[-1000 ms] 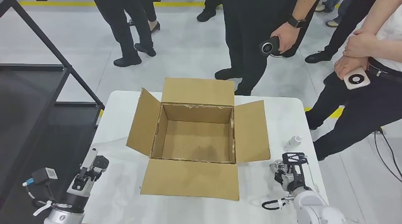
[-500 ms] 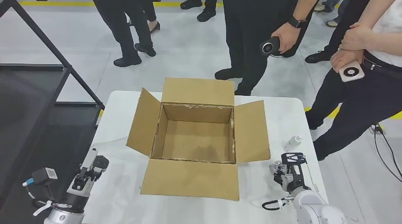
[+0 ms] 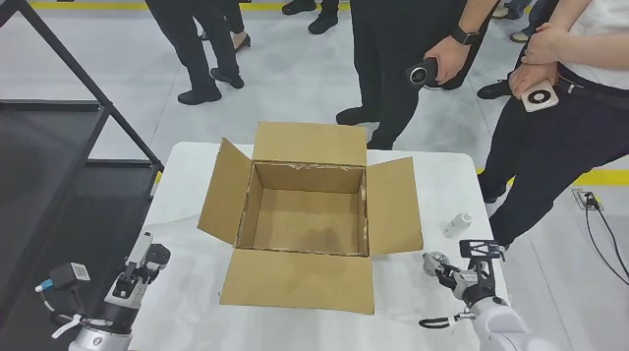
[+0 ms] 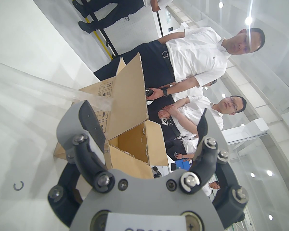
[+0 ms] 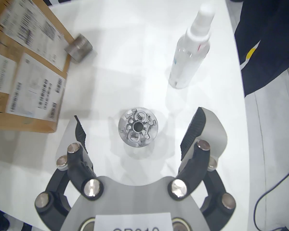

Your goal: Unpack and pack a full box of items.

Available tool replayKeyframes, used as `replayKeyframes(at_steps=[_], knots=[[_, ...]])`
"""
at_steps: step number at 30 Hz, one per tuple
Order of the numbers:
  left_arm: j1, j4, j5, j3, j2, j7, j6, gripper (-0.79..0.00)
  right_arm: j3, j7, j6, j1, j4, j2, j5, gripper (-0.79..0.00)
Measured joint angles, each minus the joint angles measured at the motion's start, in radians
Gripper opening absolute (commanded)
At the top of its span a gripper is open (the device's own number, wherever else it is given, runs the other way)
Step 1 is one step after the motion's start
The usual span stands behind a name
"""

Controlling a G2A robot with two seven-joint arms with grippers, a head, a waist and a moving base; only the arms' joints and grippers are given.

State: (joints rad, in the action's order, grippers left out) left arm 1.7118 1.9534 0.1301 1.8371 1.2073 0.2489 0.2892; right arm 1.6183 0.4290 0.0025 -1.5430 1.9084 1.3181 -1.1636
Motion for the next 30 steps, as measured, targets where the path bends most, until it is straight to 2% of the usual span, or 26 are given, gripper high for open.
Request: replayKeyframes(at_steps=[5, 19, 22, 26, 30], knots=[[0.000, 0.000, 0.000, 0.000, 0.000, 0.000, 0.000, 0.000, 0.063, -0.032, 0.030, -0.110, 0.214, 0.002, 0.096, 0.000], [0.000, 0.000, 0.000, 0.000, 0.000, 0.000, 0.000, 0.000, 0.044, -0.015, 0.002, -0.082, 0.164, 0.001, 0.124, 0.000], [0.000, 0.000, 0.000, 0.000, 0.000, 0.000, 0.000, 0.000, 0.062, 0.027, -0.025, -0.026, 0.123, 0.000, 0.236, 0.000], [0.000, 0.000, 0.000, 0.000, 0.000, 0.000, 0.000, 0.000, 0.126, 0.106, -0.120, 0.041, 0.075, -0.008, 0.440, 0.000], [0.000, 0.000, 0.000, 0.000, 0.000, 0.000, 0.000, 0.000, 0.199, 0.232, -0.227, 0.104, 0.013, -0.020, 0.726, 0.000]])
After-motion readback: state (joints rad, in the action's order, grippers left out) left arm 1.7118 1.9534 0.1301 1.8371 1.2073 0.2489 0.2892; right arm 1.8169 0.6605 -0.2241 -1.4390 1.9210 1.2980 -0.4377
